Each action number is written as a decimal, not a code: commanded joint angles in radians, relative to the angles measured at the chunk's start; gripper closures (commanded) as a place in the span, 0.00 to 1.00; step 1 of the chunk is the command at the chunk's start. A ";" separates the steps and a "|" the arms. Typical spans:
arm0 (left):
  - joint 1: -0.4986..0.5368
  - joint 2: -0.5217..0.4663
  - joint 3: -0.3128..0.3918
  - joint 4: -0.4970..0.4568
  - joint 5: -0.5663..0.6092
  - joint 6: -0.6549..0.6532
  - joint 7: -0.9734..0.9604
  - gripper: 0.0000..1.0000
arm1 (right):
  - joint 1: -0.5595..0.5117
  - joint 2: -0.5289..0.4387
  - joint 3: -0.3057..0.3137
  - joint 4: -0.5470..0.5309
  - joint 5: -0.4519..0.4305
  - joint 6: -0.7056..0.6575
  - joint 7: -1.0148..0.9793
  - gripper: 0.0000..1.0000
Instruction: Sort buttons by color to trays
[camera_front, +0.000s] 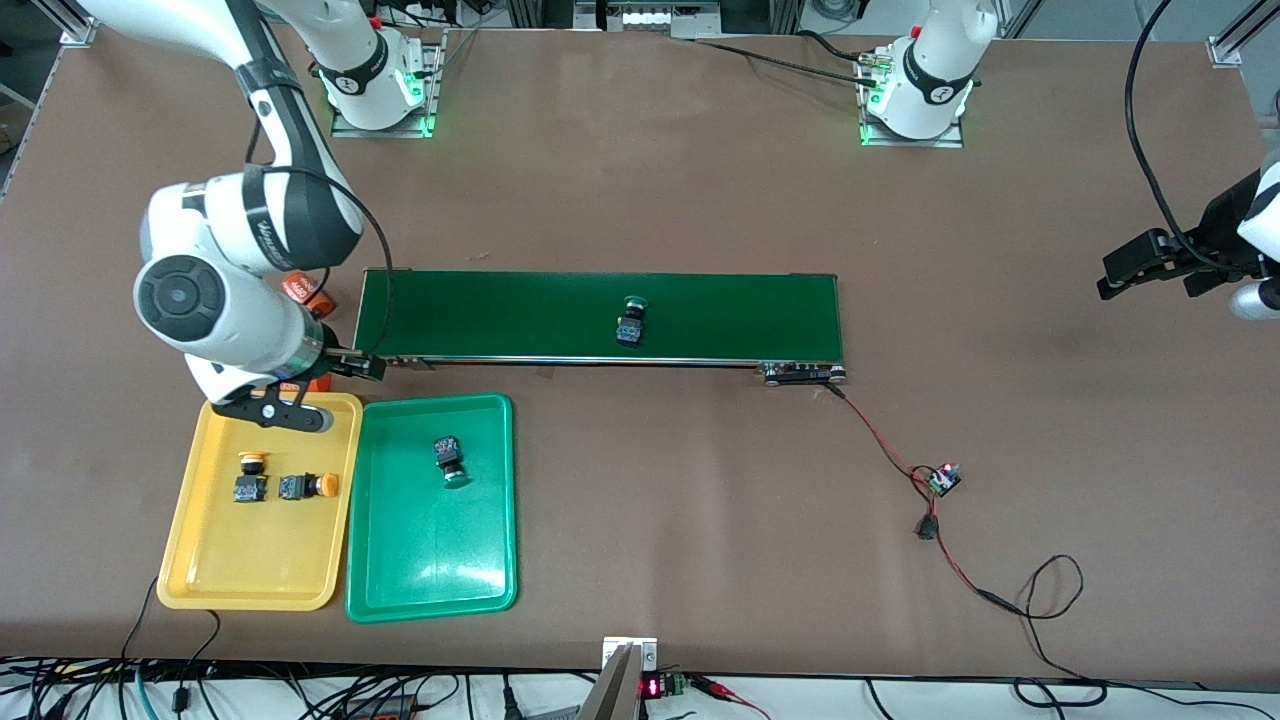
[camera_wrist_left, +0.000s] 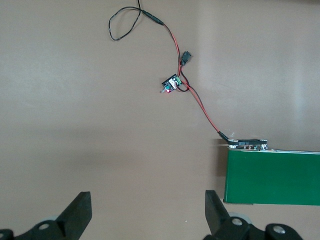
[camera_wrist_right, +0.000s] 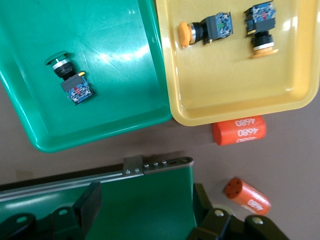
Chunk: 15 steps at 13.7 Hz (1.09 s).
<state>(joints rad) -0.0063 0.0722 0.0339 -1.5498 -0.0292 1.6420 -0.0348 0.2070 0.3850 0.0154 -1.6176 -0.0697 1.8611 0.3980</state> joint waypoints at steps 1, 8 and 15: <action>0.005 -0.006 0.001 -0.004 -0.024 0.005 0.009 0.00 | -0.029 -0.043 0.008 0.016 0.015 -0.048 -0.083 0.17; 0.005 -0.006 0.001 -0.004 -0.026 0.005 0.009 0.00 | -0.066 -0.087 0.024 0.013 0.051 -0.051 -0.137 0.00; 0.019 -0.005 0.001 -0.004 -0.051 0.005 0.010 0.00 | -0.116 -0.101 0.081 0.010 0.136 -0.054 -0.070 0.00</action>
<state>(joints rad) 0.0046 0.0726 0.0358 -1.5498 -0.0571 1.6424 -0.0348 0.1173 0.3022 0.0671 -1.6027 0.0439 1.8227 0.2838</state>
